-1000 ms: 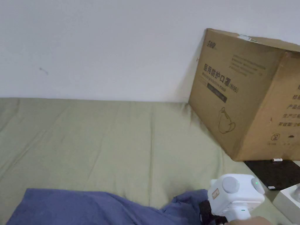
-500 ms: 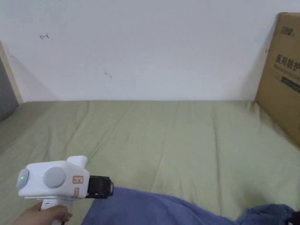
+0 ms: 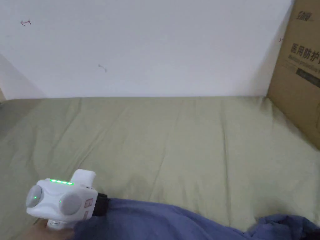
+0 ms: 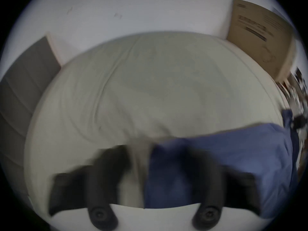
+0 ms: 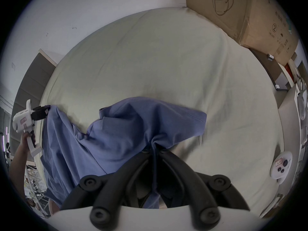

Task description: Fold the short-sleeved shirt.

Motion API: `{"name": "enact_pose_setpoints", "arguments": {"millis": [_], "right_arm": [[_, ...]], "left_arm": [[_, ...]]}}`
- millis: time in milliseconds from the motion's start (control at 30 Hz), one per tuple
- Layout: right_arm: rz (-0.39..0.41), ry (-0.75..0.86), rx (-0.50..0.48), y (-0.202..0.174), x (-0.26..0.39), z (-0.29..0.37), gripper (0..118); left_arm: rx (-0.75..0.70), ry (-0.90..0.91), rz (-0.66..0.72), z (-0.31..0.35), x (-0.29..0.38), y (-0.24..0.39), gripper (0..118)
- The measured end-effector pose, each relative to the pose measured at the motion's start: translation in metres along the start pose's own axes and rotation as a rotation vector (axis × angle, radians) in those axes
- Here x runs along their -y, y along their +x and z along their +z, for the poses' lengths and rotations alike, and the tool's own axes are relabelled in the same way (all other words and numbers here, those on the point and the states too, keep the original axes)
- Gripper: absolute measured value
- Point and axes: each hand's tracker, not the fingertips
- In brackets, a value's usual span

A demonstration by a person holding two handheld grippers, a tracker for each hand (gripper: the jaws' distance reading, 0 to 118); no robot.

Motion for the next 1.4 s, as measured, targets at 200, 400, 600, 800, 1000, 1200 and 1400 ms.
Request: {"name": "enact_pose_setpoints", "arguments": {"millis": [200, 400, 600, 800, 1000, 1200, 1400], "right_arm": [[-0.033, 0.139, -0.017, -0.006, 0.007, 0.045, 2], [-0.002, 0.268, -0.05, -0.019, 0.016, 0.15, 2], [0.051, 0.476, -0.1, -0.04, 0.026, 0.279, 2], [0.066, 0.628, -0.094, -0.061, -0.002, 0.378, 2], [0.148, 0.708, -0.026, -0.1, -0.068, 0.436, 2], [0.198, 0.782, 0.063, -0.146, -0.158, 0.46, 2], [0.217, 0.902, 0.144, -0.176, -0.242, 0.468, 2]], "left_arm": [[0.089, -0.064, -0.063, 0.046, 0.015, 0.017, 2], [0.077, 0.121, 0.017, 0.158, -0.004, -0.014, 2], [0.136, 0.309, 0.059, 0.3, -0.033, -0.033, 2], [0.131, 0.438, 0.058, 0.395, -0.064, -0.042, 2], [0.102, 0.516, 0.111, 0.442, -0.111, -0.061, 2], [0.045, 0.571, 0.159, 0.448, -0.167, -0.074, 2], [-0.018, 0.652, 0.272, 0.422, -0.238, -0.089, 2]]}}
